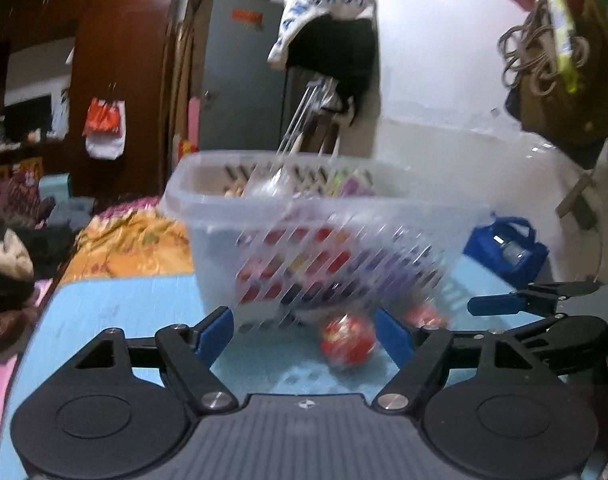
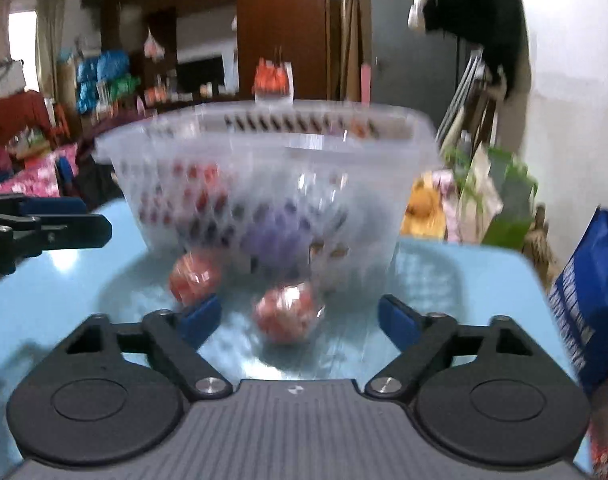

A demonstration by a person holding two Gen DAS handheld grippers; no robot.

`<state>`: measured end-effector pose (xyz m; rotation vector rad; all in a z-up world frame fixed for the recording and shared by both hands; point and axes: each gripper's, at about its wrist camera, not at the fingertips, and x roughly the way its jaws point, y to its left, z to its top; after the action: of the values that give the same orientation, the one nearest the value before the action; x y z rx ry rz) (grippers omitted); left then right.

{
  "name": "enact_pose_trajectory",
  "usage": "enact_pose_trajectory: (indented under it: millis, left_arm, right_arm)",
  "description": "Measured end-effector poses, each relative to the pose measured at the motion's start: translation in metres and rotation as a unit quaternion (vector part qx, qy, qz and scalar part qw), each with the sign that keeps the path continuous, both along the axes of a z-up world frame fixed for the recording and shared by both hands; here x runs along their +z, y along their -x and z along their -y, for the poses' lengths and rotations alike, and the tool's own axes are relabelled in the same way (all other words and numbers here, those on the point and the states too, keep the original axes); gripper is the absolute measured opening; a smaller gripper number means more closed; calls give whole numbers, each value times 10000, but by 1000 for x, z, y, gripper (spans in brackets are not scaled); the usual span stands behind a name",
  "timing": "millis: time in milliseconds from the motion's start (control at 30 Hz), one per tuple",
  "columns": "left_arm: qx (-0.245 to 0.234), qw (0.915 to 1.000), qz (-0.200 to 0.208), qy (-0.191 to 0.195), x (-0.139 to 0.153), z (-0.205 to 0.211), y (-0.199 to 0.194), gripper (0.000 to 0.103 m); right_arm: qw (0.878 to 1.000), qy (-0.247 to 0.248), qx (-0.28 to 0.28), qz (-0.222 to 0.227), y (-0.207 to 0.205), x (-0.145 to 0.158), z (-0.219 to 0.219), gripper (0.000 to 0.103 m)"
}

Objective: Organize objects
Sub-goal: 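Drop both held items into the white basket, then grasp a red-wrapped candy with each gripper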

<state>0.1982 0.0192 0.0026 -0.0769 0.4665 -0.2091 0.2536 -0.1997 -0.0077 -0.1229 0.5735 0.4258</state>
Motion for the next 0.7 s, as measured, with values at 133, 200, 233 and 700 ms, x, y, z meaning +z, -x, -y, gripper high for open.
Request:
enact_pose_trajectory:
  millis: [133, 200, 233, 700]
  left_arm:
    - [-44, 9997, -238, 36, -11, 3, -11, 81]
    - [-49, 9994, -352, 5, -16, 12, -14, 81]
    - [-56, 9992, -406, -21, -17, 17, -18, 81]
    - [116, 9954, -705, -632, -25, 79, -36, 45]
  right_arm:
    - [9996, 197, 5, -188, -5, -13, -7, 54]
    - [9997, 159, -3, -181, 2, -16, -1, 44]
    - [9997, 178, -51, -133, 5, -16, 0, 44]
    - [9985, -268, -305, 358, 22, -3, 21, 45]
